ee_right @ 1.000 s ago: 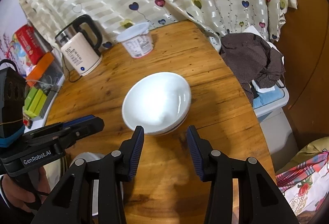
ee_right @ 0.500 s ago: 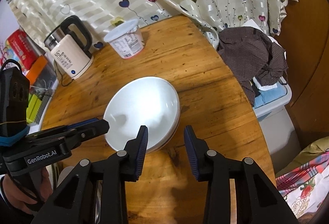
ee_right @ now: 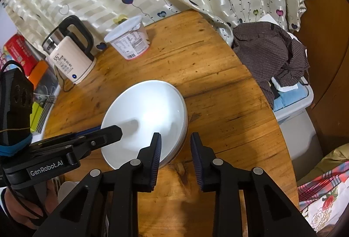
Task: Organize plates and bowls
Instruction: 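Close both grippers on the blue-striped bowl's rim and tilt it up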
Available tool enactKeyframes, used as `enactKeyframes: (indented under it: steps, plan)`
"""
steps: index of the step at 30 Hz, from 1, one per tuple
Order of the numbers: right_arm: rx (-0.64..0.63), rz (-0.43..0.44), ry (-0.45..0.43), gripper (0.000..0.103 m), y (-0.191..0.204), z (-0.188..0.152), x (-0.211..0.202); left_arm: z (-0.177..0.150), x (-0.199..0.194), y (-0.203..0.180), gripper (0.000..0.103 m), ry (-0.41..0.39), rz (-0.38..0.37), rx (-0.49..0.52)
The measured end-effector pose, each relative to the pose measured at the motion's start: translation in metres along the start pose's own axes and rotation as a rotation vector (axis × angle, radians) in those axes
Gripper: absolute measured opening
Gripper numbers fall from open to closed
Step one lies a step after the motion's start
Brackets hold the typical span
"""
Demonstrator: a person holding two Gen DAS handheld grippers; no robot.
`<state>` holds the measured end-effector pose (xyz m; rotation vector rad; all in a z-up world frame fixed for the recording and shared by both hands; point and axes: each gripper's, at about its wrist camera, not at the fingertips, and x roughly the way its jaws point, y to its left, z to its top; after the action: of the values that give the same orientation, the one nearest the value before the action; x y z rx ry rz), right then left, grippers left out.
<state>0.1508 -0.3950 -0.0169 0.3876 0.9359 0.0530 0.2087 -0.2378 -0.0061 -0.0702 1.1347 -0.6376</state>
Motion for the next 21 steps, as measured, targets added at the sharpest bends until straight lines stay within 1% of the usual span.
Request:
enactKeyframes:
  steps: [2,7,12,21]
  plan:
    - [-0.002,0.002,-0.001,0.023,0.0,0.0,0.0,0.001,0.002,-0.001,0.031,0.003,0.0,0.002]
    - [-0.011,-0.004,0.001,0.022,0.002,0.0,0.0,0.0,0.002,-0.002,0.031,-0.002,0.006,0.005]
    - [-0.02,0.0,-0.011,0.022,0.008,-0.001,-0.006,-0.002,-0.006,-0.005,0.031,-0.02,0.01,0.014]
    - [-0.034,0.003,-0.031,0.022,0.016,-0.003,-0.021,-0.009,-0.017,-0.003,0.031,-0.022,0.005,0.004]
